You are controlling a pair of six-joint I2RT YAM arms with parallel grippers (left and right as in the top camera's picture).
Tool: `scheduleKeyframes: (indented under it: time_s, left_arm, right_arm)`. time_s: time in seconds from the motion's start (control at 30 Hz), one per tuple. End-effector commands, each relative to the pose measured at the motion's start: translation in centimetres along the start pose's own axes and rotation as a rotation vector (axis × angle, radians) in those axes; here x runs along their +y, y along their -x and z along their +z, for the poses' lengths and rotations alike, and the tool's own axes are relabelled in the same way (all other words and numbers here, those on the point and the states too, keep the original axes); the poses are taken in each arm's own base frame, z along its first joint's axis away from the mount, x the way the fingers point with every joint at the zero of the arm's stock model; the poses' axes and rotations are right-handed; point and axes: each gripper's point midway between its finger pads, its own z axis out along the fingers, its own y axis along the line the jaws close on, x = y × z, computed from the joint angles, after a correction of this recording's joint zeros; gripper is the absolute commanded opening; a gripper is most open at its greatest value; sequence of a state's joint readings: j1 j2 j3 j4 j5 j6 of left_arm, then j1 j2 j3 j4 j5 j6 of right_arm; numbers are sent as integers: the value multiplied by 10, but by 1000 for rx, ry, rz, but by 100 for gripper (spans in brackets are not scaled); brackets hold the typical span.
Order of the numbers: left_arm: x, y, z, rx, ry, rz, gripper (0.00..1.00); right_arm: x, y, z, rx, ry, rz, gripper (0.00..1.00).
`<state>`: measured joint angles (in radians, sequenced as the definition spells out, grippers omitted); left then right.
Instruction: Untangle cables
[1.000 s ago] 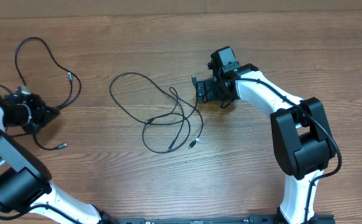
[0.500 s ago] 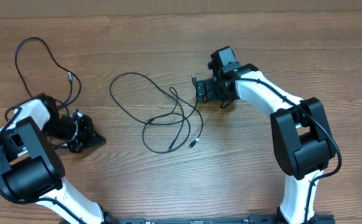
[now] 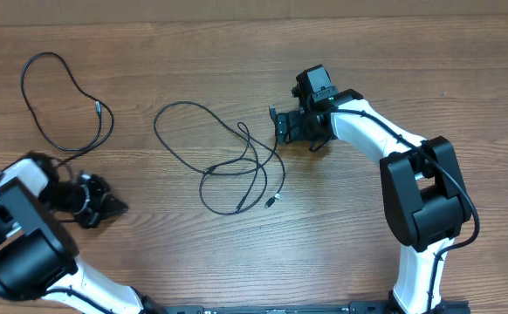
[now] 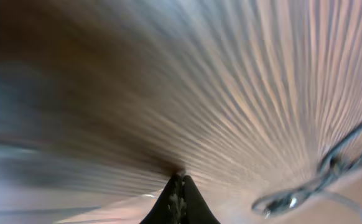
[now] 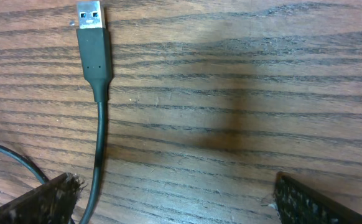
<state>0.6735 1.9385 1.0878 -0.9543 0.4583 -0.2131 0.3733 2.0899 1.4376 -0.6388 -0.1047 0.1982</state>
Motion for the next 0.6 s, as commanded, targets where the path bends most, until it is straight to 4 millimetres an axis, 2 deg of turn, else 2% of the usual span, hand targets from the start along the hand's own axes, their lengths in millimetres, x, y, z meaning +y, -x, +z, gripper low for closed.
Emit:
scheduleKeyframes:
  time_s: [0.0, 0.1, 0.2, 0.33, 0.43, 0.57]
  left_arm:
    - [54, 37, -5, -151, 166, -153, 4]
    - [67, 61, -15, -251, 175, -165, 4]
    - [96, 82, -30, -369, 286, -231, 4]
    - [124, 96, -49, -484, 417, -331, 4]
    - [120, 110, -54, -544, 391, -328, 4]
    - [98, 121, -50, -559, 272, -287, 5]
  right_arm:
    - [-4, -18, 13, 57, 8, 20, 100]
    - [-8, -18, 13, 57, -11, 21, 100]
    - [-13, -18, 13, 51, -39, 21, 100]
    - [-9, -15, 13, 41, -20, 20, 100]
    - [-5, -16, 13, 46, 0, 18, 100]
    - [-4, -15, 13, 45, 6, 18, 100]
